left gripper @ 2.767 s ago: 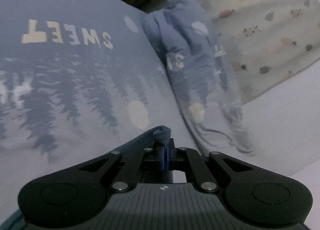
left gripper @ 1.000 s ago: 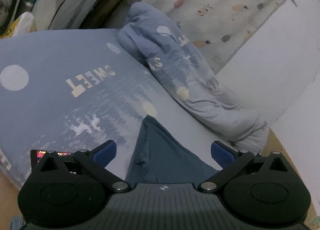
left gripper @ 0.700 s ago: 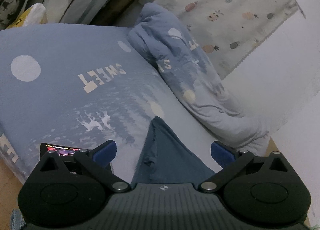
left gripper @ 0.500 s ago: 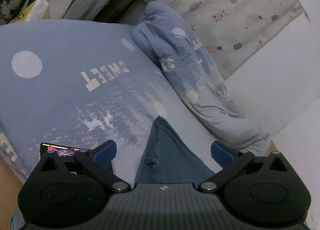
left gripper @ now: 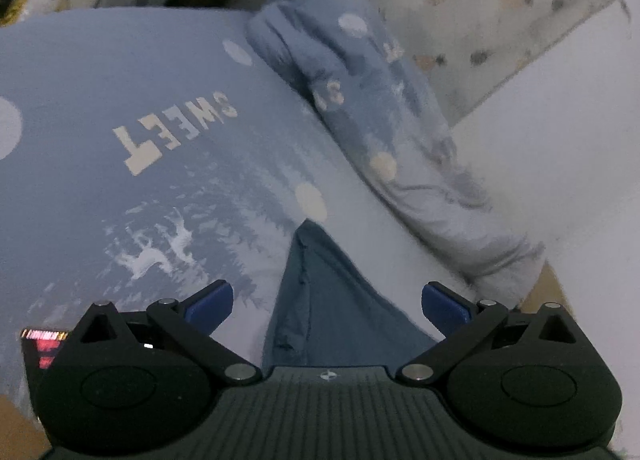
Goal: Fold clothes
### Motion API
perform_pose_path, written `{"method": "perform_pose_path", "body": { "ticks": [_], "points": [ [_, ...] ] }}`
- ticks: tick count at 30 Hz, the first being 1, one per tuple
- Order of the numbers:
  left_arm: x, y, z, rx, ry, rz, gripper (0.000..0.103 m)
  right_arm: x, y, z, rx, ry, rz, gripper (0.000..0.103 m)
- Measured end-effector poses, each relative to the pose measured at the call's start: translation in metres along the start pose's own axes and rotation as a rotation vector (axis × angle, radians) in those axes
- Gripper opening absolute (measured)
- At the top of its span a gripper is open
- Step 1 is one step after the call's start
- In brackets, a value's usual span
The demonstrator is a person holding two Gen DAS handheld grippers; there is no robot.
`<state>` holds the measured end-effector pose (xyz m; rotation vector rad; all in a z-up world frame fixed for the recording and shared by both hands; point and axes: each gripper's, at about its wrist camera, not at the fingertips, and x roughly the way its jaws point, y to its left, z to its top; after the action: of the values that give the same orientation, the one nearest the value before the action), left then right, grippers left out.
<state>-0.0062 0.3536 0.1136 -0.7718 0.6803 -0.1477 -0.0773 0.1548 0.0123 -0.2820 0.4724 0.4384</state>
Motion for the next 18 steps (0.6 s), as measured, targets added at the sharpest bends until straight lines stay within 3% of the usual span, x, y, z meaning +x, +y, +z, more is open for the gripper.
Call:
{"method": "perform_pose_path", "body": {
  "ticks": [18],
  "points": [
    [0.219, 0.013, 0.032, 0.107, 0.254, 0.022, 0.103, -0.026, -0.042, 0.018, 0.189, -0.062, 0.058, 0.014]
  ]
}}
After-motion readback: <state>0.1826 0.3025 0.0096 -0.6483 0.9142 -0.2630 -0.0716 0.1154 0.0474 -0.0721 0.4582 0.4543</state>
